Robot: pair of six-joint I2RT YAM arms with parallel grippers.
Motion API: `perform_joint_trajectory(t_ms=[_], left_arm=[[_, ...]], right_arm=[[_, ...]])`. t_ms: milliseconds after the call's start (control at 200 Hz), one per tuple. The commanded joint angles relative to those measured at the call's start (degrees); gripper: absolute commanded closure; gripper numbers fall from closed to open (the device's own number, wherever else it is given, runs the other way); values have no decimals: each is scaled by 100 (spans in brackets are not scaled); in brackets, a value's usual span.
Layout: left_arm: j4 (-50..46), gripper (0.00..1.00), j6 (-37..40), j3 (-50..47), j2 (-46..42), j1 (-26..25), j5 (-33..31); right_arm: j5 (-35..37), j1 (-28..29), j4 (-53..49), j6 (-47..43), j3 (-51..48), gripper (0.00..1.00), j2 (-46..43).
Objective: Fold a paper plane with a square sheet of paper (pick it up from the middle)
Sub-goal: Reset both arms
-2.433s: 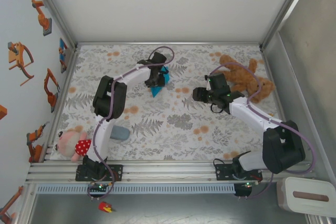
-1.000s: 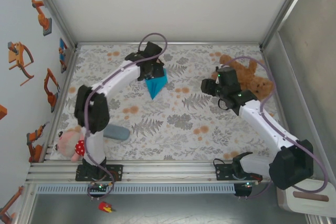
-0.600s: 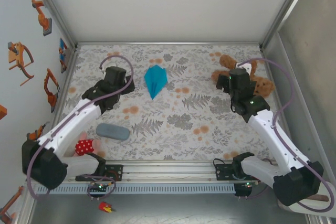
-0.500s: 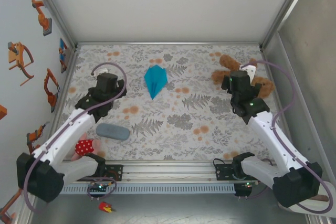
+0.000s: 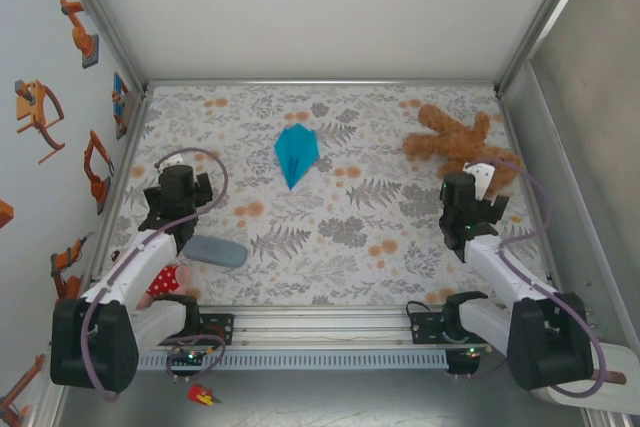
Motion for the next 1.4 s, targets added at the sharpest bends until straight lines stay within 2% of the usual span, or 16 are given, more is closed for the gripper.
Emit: perform_joint_trajectory(t_ms=[0,70,150,295,486,656,701,851,997,1062,1172,1392], left_arm=[[1273,4,401,-340,129,264,672],[2168,4,652,-649,287,344,1086],[2752,4,729,-798,569,432,1436],[3412,4,712,-839,1217,639,1960],[3933,4,541,-758,1612,1087,2873],[4693,4,483,-750,2319,1314,3280],[4612,4,541,-744,2316,1304,3388],[4519,4,621,-648,2397,1266,3455],[5019,4,719,-670,2841,1090,3151],[4524,4,763,-545,2702,1011,2990],[4416,4,846,-455,2744,780,2324],[4516,4,854,-487,2761,748,2262]], right_arm=[[76,-38,1658,-447,-211,1,272],[-79,-63,2183,-667,-315,1,510],[-473,-187,2493,-804,-299,1,861],[-842,-363,2723,-864,-89,1,1530],[-1922,-699,3262,-857,-22,1,1950],[-2790,-920,3889,-840,-63,1,2535],[-2945,-982,3929,-814,-101,1,2549],[-3285,-1030,4357,-916,-264,1,2708],[-3326,-1029,4381,-920,-244,1,2727],[-3291,-1028,4270,-908,-188,1,2727],[-3313,-1037,4251,-895,-178,1,2723],[-3319,-1034,4239,-899,-178,1,2727]])
